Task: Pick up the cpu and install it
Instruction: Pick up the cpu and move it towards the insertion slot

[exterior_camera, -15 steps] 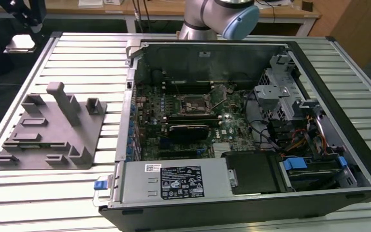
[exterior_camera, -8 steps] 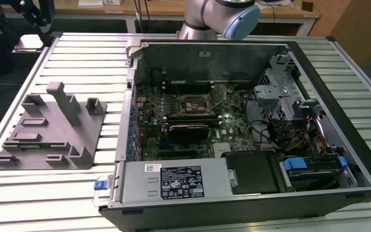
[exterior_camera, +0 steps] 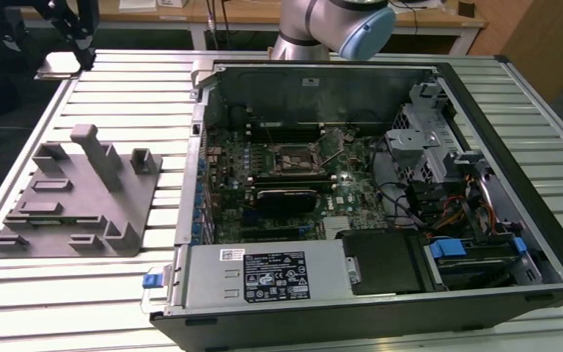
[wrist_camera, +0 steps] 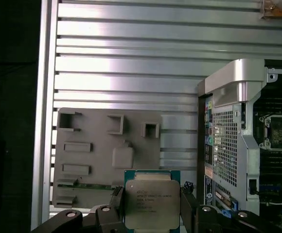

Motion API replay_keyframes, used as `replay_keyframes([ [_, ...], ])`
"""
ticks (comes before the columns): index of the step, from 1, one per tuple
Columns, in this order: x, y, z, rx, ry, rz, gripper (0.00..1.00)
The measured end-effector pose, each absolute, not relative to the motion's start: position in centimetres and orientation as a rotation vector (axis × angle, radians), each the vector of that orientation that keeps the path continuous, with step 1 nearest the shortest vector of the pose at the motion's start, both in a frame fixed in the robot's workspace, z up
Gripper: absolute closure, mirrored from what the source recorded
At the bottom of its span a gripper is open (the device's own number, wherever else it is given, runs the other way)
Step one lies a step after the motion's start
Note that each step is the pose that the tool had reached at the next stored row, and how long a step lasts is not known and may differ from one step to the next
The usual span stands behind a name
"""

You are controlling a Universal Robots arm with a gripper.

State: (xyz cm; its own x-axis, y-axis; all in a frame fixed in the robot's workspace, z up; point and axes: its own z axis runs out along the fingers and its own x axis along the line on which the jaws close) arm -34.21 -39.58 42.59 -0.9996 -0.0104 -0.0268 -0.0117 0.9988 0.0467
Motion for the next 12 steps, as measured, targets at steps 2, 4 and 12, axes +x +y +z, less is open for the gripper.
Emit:
replay_keyframes([
  [2, -33.9, -39.5, 42.6, -0.017, 3.114, 0.073, 0.45],
  [4, -33.5, -39.5, 42.6, -0.017, 3.114, 0.073, 0.45],
  [12, -32.2, -39.3, 42.6, -0.017, 3.114, 0.073, 0.45],
])
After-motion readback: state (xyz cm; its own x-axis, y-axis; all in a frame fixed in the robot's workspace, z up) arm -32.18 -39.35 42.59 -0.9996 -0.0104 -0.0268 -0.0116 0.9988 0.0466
